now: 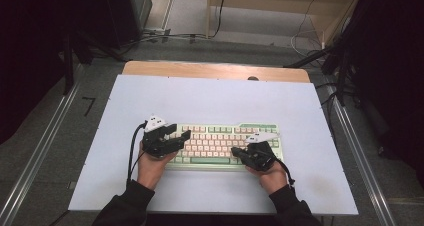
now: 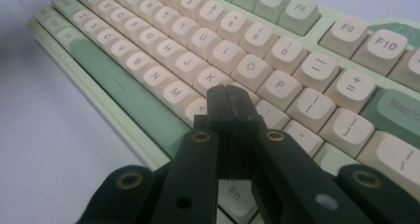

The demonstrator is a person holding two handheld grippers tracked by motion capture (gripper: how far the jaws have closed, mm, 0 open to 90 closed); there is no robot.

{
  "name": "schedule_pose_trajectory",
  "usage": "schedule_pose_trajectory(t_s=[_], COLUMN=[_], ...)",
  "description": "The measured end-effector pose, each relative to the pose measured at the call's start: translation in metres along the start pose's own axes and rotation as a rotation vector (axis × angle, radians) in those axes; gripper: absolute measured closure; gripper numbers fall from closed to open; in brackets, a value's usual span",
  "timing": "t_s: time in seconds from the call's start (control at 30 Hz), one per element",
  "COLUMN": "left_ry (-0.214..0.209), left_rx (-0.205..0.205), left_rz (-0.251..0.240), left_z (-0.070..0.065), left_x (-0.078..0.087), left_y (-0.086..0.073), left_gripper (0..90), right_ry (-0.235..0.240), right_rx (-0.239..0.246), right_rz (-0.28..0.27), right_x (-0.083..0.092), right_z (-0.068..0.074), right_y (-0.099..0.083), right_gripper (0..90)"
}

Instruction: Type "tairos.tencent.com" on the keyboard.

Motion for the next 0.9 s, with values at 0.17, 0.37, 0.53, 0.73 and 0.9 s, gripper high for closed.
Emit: schedule_pose_trajectory(t_s=[0.17, 0.37, 0.53, 0.73, 0.9], left_ry=[-0.001, -0.005, -0.031, -0.138, -0.156], left_rx=[-0.003, -0.008, -0.030, -0.060, -0.085], left_rz=[0.000, 0.005, 0.005, 0.069, 0.115], left_z=[0.000, -0.001, -0.006, -0.017, -0.025], left_x=[0.001, 0.000, -0.001, -0.007, -0.012], left_y=[0.000, -0.001, -0.003, -0.010, -0.015], left_gripper=[39.2, 39.9, 51.9, 90.0, 90.0], right_ry=[0.002, 0.003, -0.035, -0.045, -0.045], right_rx=[0.003, -0.052, -0.104, -0.123, -0.116], right_rz=[-0.001, -0.107, -0.126, -0.125, -0.125], right_x=[-0.001, 0.011, 0.011, 0.011, 0.011], right_z=[0.000, -0.006, -0.016, -0.019, -0.018], right_y=[-0.001, 0.009, 0.010, 0.011, 0.011], right_gripper=[87.6, 48.7, 31.9, 32.0, 32.6])
Point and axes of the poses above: each handheld gripper's, and its own axes: x roughly backward along the jaws, y roughly out of its top, z roughly to its left, the point moved 4 cm from there along -x, roughly forward along the jaws, and after that the axes turned 11 degrees about -y, right-handed, at the moved point
